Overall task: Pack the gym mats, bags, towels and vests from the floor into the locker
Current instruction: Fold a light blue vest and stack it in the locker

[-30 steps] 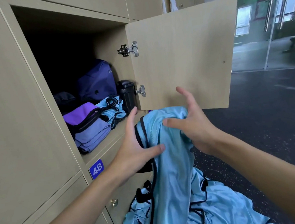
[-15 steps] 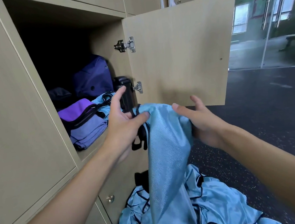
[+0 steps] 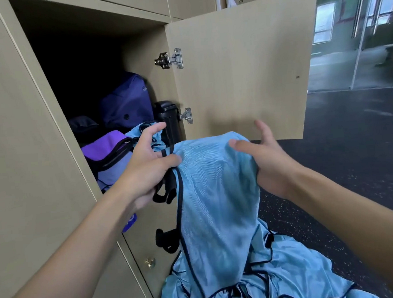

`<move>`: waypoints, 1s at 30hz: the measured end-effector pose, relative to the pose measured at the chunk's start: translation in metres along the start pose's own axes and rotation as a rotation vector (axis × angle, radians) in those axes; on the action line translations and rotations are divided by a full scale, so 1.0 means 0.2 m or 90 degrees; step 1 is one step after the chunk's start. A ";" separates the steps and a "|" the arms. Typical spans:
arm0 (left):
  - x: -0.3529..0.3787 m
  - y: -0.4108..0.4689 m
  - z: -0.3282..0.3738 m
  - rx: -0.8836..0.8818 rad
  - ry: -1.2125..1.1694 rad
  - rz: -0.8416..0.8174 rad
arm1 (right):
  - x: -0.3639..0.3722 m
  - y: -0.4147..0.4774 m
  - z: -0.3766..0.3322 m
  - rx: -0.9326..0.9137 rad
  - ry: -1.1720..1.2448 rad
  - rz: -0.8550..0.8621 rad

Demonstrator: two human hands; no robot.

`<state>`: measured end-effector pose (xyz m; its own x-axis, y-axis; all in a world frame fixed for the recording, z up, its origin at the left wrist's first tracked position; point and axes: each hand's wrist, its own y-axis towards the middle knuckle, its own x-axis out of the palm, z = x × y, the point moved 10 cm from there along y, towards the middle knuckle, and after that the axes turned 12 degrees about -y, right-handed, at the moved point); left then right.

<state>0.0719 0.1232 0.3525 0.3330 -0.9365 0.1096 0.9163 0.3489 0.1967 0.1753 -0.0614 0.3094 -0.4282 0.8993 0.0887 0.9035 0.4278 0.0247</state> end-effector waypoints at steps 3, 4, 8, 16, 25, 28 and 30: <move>0.01 0.01 -0.01 -0.001 -0.028 0.018 | 0.13 -0.04 0.10 0.075 -0.074 -0.106; 0.00 0.01 -0.01 -0.001 -0.035 0.028 | 0.14 -0.04 0.10 0.077 -0.088 -0.107; -0.07 0.03 -0.01 -0.004 -0.063 0.085 | 0.05 -0.03 0.01 0.022 -0.052 -0.038; 0.05 0.00 -0.05 -0.018 -0.055 -0.003 | 0.30 -0.15 -0.02 -0.097 -0.144 -0.193; 0.16 -0.08 -0.06 0.044 0.019 -0.038 | 0.24 -0.13 -0.06 -0.159 -0.184 -0.038; 0.18 -0.13 -0.14 0.054 0.016 -0.030 | 0.18 -0.10 -0.06 -0.124 -0.123 0.015; 0.20 -0.16 -0.18 0.067 0.020 -0.008 | 0.16 -0.10 -0.08 -0.113 -0.101 0.026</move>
<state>0.0635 0.0743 0.3162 0.3293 -0.9412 0.0762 0.8927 0.3366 0.2996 0.1434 -0.0421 0.3283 -0.3752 0.9247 -0.0638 0.9030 0.3802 0.2001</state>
